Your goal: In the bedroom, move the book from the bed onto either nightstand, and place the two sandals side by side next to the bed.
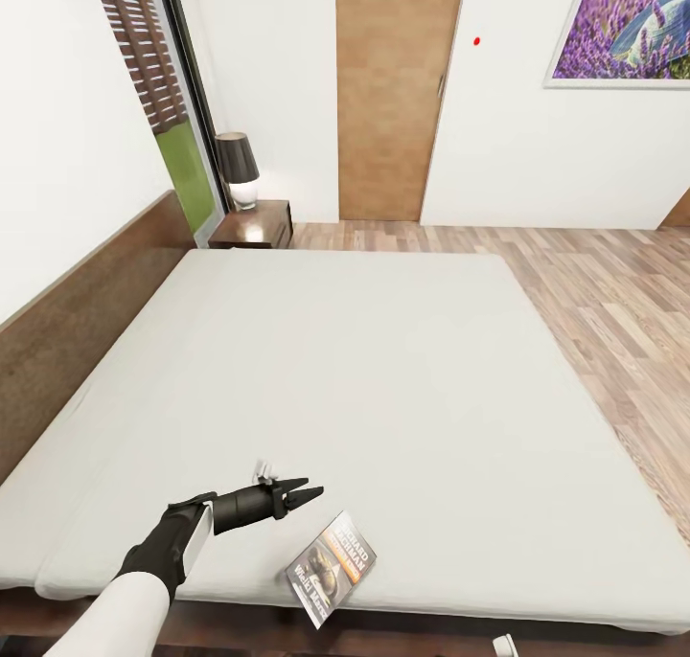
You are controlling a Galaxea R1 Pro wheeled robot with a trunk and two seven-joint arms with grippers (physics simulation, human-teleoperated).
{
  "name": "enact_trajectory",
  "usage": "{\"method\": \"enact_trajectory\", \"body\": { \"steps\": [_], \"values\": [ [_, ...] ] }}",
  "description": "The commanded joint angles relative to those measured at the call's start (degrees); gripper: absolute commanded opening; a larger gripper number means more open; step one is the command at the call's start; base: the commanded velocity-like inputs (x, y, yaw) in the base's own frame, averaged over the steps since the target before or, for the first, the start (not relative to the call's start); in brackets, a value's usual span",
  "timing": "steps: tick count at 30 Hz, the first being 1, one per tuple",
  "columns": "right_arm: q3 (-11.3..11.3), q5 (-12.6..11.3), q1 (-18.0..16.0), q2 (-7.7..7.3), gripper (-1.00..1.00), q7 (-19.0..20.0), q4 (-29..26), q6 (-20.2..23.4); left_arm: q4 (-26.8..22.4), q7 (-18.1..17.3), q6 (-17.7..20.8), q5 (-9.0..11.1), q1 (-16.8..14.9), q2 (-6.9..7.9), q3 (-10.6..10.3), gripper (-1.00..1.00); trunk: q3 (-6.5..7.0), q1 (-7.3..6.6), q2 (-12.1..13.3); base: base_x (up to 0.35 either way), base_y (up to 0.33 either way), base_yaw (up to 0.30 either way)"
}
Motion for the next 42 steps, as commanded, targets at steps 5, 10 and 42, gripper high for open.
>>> {"method": "enact_trajectory", "body": {
  "steps": [5,10,42],
  "values": [
    [-0.09,-0.18,-0.03,0.00,1.00,0.16,0.01,0.53,-0.07,-0.41,0.60,-0.56,-0.04,-0.08,0.48,1.00,-0.78,0.89,-1.66,0.000,0.000,0.000],
    [-0.08,-0.23,-0.03,0.00,1.00,0.18,0.01,0.53,-0.06,-0.41,0.60,-0.56,-0.04,-0.08,0.48,1.00,-1.68,1.99,-3.66,0.000,0.000,0.000],
    [-0.10,-0.24,-0.03,0.00,1.00,0.22,0.01,0.53,0.11,-0.35,0.60,-0.55,-0.04,-0.08,2.37,1.00,-2.57,3.09,-5.67,-0.078,0.000,0.000]
  ]
}}
